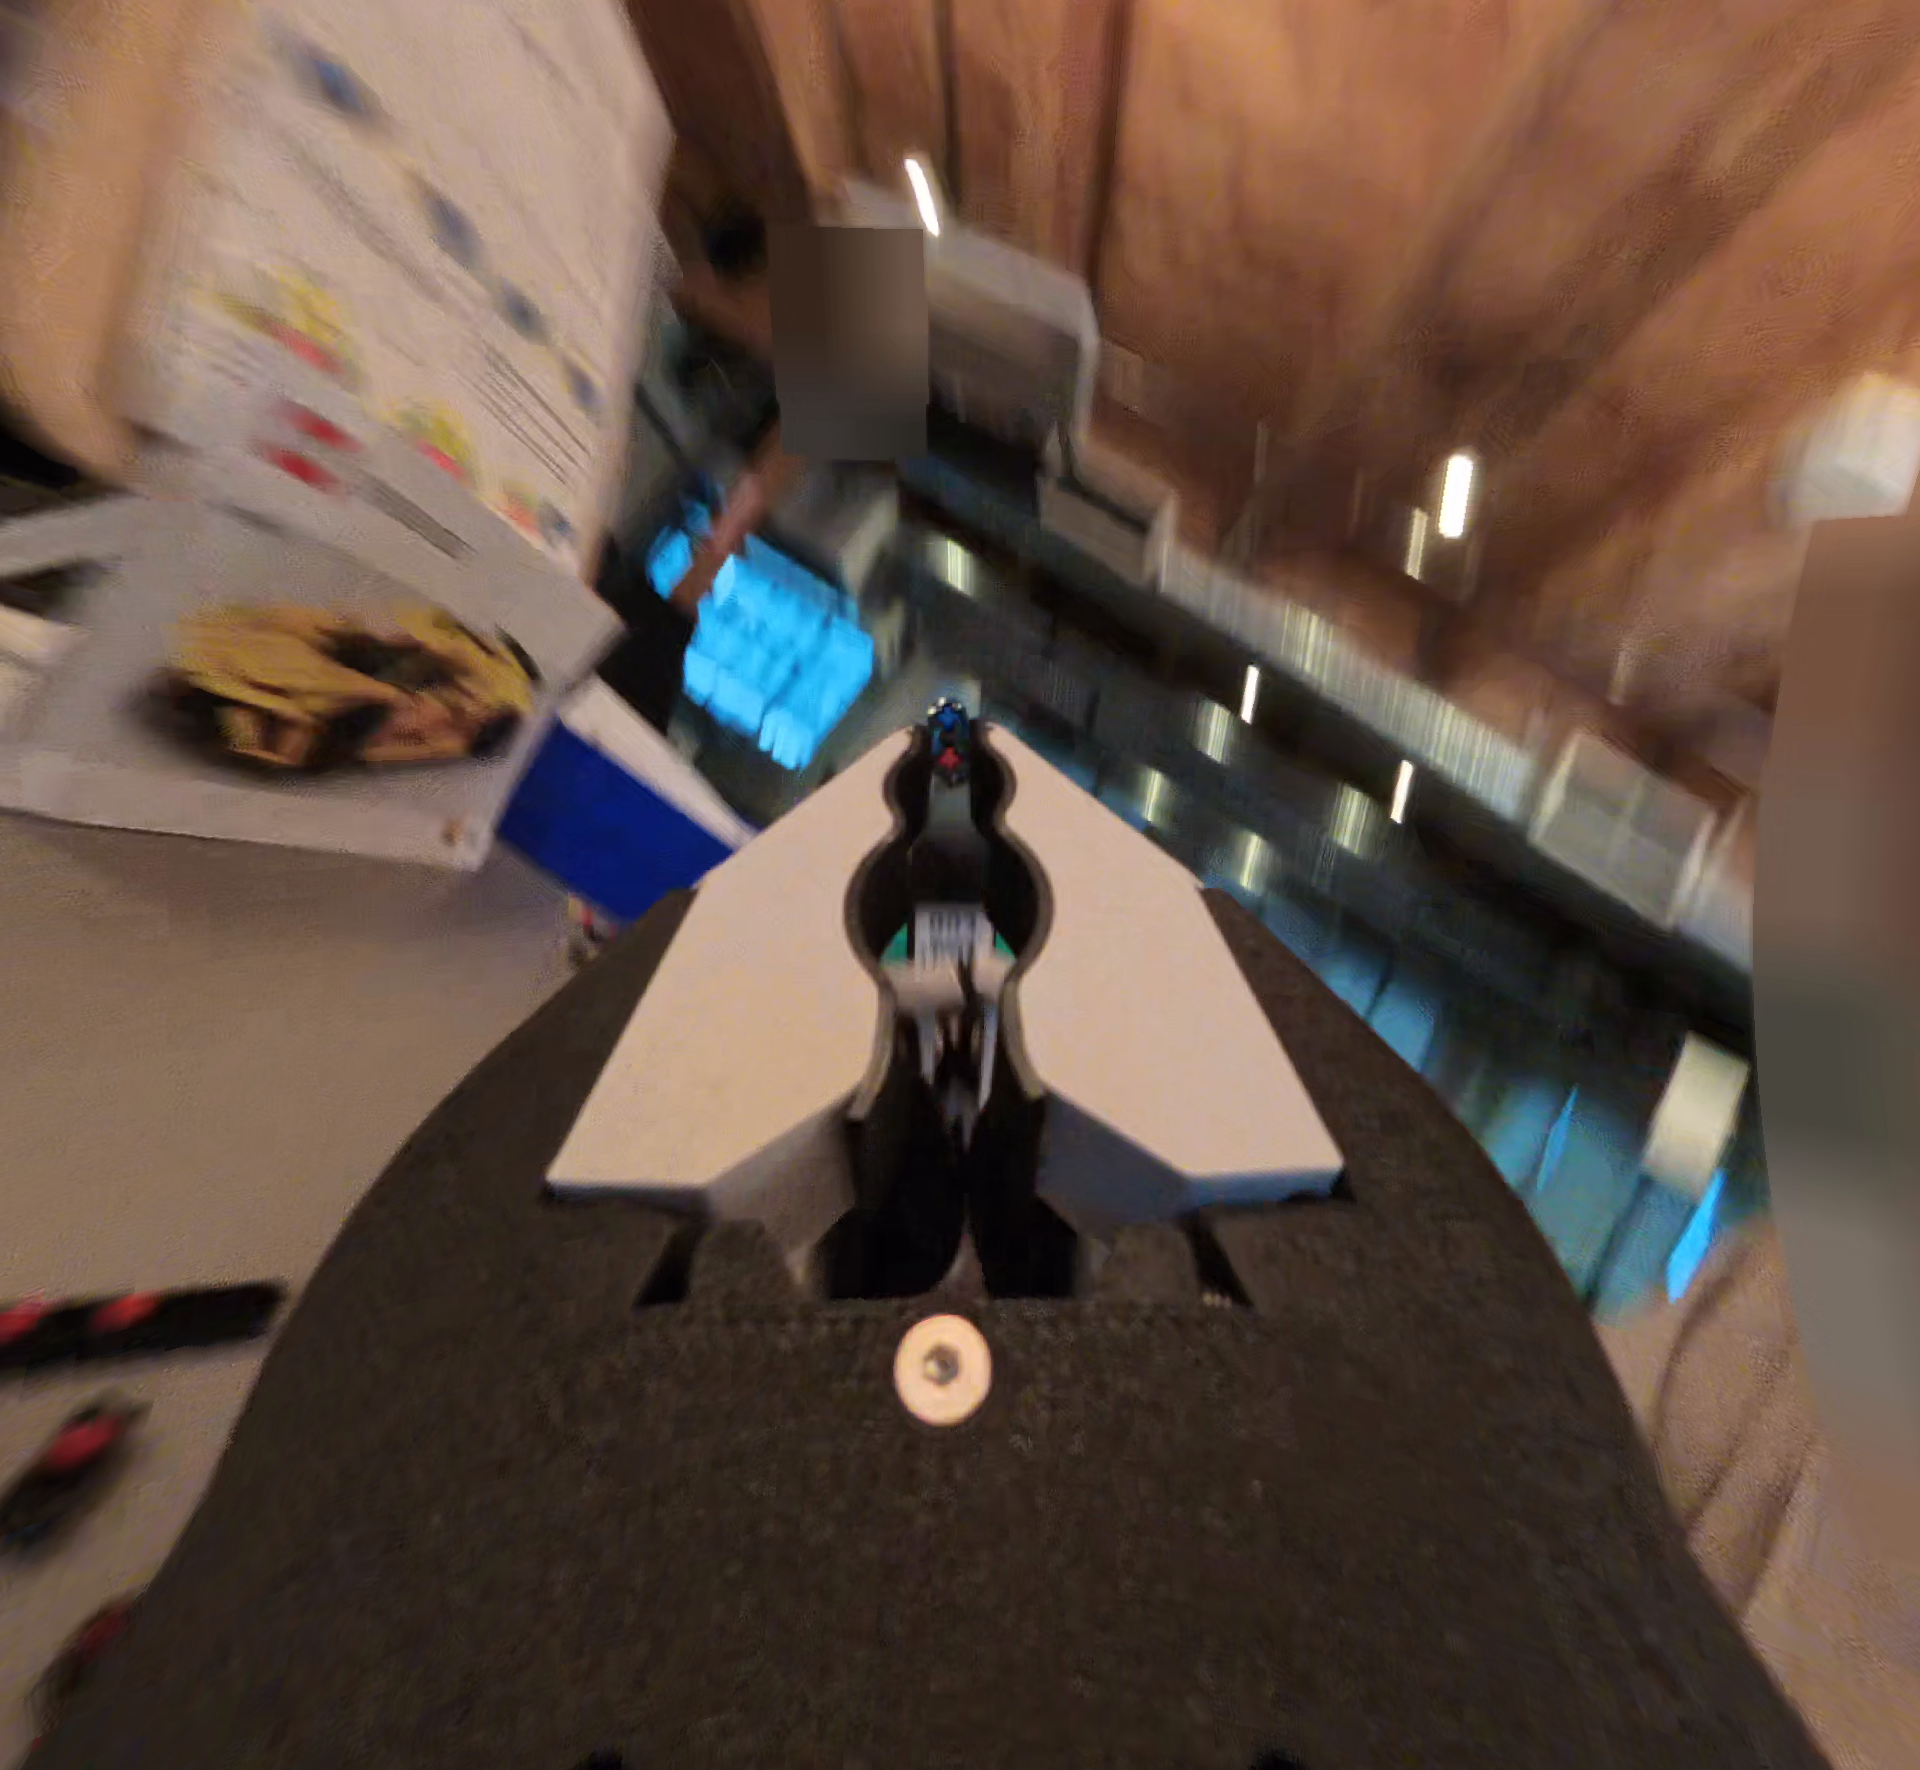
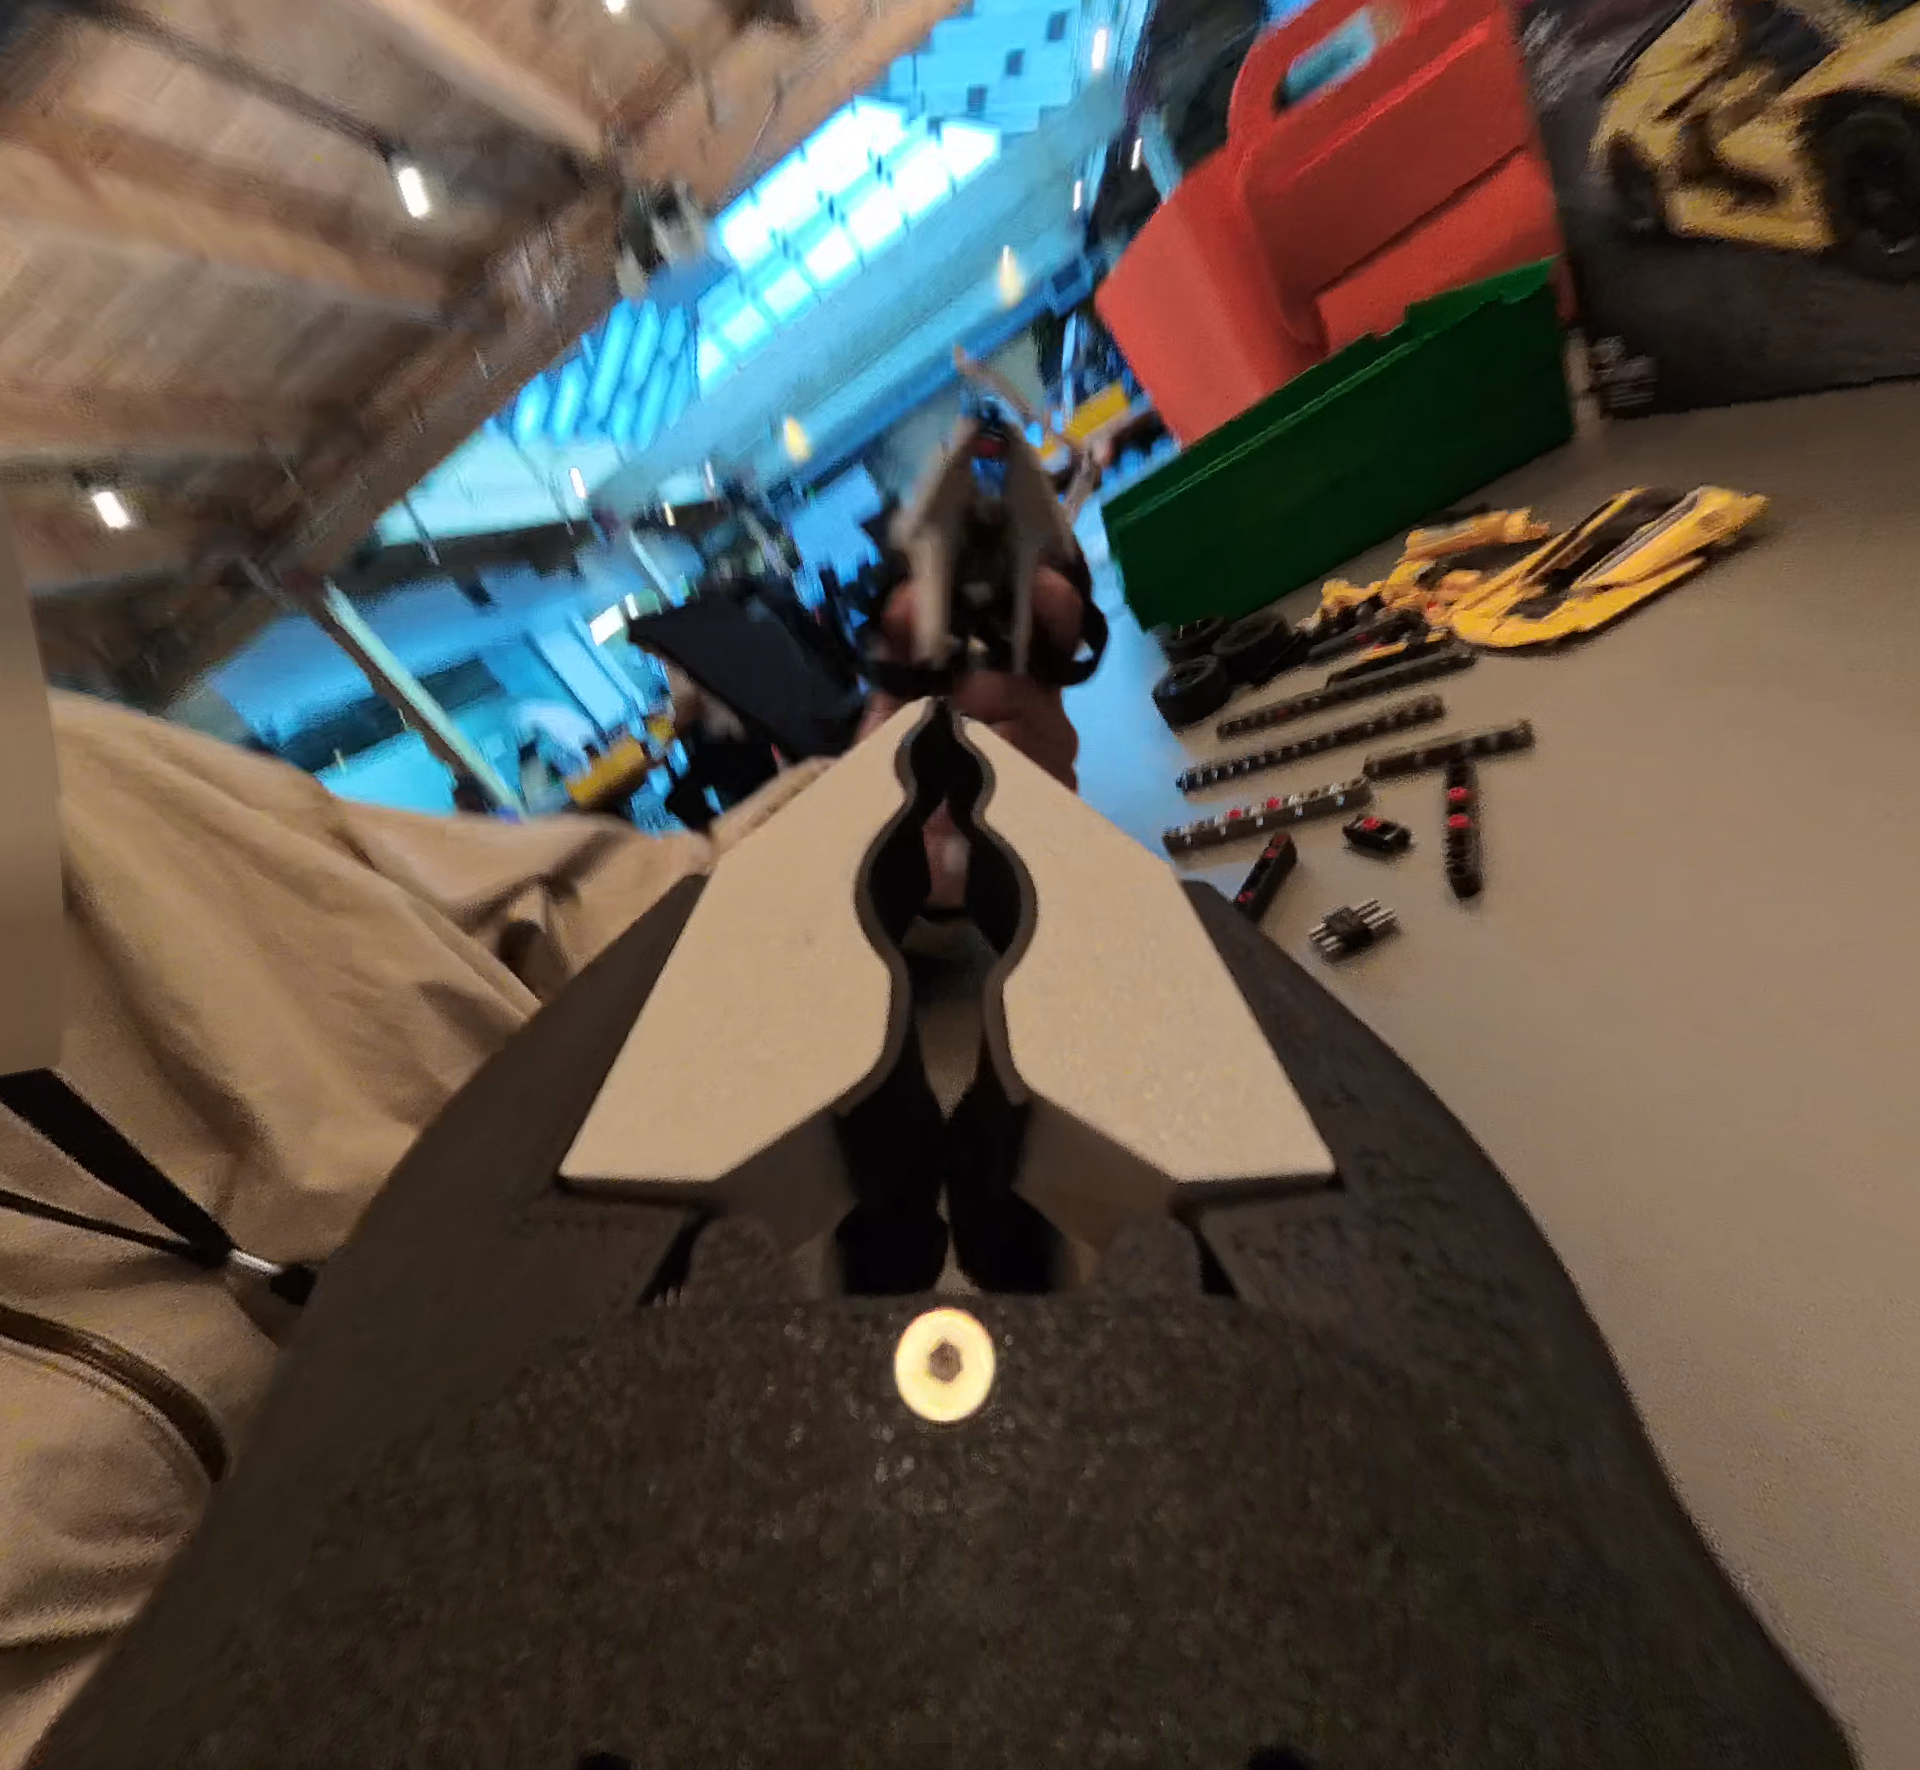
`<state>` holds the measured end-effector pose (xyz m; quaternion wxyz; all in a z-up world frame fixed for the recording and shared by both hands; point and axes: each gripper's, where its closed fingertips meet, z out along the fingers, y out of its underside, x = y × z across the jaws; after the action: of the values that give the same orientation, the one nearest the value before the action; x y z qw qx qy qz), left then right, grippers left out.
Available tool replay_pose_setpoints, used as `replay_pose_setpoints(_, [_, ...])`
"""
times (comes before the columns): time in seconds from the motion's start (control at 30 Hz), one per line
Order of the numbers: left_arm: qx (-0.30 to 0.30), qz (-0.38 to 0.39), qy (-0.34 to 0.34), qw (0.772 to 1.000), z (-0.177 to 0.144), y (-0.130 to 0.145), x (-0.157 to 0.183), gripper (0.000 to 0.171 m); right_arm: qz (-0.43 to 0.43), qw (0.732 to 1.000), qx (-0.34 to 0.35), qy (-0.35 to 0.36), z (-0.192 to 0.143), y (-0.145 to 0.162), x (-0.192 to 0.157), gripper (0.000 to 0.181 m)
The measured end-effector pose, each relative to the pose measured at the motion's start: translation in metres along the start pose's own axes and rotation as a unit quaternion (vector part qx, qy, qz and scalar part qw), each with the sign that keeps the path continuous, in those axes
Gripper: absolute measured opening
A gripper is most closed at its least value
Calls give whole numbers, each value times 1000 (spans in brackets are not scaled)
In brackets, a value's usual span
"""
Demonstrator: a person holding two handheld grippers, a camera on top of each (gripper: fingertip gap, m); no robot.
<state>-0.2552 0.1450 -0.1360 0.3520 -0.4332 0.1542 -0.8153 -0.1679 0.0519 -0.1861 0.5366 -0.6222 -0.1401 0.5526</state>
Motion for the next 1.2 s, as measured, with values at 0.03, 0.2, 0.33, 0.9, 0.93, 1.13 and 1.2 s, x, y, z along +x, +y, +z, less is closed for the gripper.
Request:
replay_pose_setpoints(0.03, [44, -17, -11, 999, -14, -22, -8, 5, -3, 1000, 31, -1, -15, -10, -2, 0])
replay_pose_setpoints(0.2, [-114, 53, -12, 992, 16, 47, 7, 7, -105, 990, -14, 90, 7, -3, 15, 0])
replay_pose_setpoints(0.33, [-108, -35, 8, 994, 12, 47, 1, 7, -248, 956, -14, 159, 10, -4, 15, 17])
replay_pose_setpoints(0.9, [-287, 68, -236, 926, -22, 86, -75, 7, -411, 852, -116, 302, 18, 15, 37, 19])
replay_pose_setpoints(0.93, [-291, 83, -284, 910, -37, 77, -86, 7, -405, 848, -123, 320, 13, 16, 44, 17])
replay_pose_setpoints(1.13, [-365, 137, -401, 829, -82, 77, -118, 7, -271, 878, -179, 352, 0, 40, 68, 23])
replay_pose_setpoints(1.2, [-368, 145, -412, 821, -86, 76, -120, 7, -249, 882, -187, 354, -2, 45, 72, 23])
